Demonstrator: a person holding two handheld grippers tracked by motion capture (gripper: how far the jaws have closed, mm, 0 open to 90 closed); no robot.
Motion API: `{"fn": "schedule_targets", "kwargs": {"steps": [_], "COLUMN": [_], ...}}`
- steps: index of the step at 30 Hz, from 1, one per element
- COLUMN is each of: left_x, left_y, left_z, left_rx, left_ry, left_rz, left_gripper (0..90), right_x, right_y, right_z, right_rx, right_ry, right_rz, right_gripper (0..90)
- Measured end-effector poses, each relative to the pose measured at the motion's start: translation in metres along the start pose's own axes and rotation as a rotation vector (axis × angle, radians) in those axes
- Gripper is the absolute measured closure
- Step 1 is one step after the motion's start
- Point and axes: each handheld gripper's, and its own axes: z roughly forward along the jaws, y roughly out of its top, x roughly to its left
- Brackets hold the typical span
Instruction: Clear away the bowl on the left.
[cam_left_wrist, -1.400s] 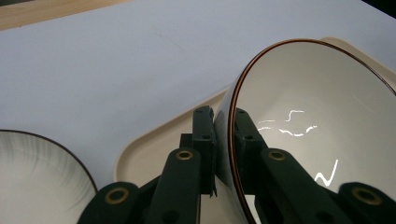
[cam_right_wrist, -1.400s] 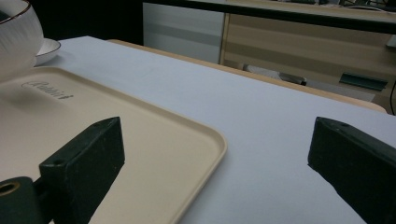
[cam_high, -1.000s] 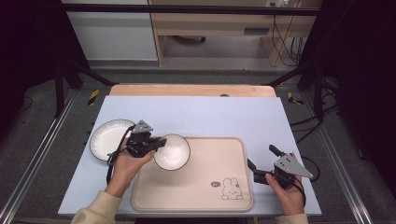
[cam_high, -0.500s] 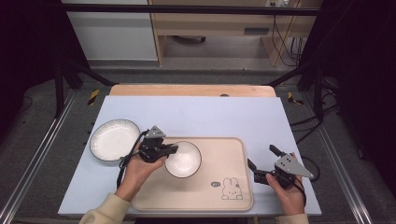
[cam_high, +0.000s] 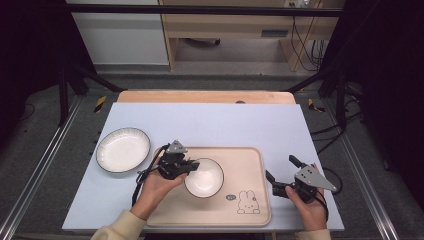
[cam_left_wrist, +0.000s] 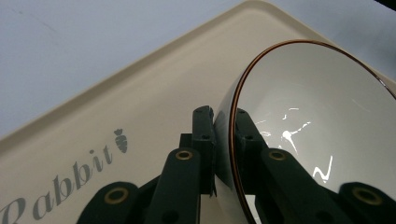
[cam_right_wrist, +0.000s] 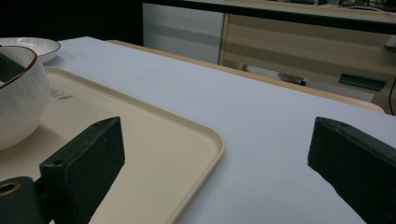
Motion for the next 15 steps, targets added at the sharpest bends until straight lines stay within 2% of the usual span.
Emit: {"fn": "schedule_targets", "kwargs": {"steps": [5, 15], "left_x": [-0.0023, -0.0017], "left_y": [-0.0022, -0.005], "left_z": [0.0044, 0.0107], "left_rx": [0.013, 0.02], "left_ry": [0.006, -0.017], "left_rz": [0.007, -0.016], "left_gripper": [81.9, 82.0], "right_x": [0.0007, 0.0002], "right_y": [-0.0004, -0.0004], "right_z": [0.0006, 0.0005], "right_rx": [0.006, 0.003], "right_ry": [0.003, 0.002], "right_rz": [0.007, 0.006], "right_gripper": [4.0, 4.0]}}
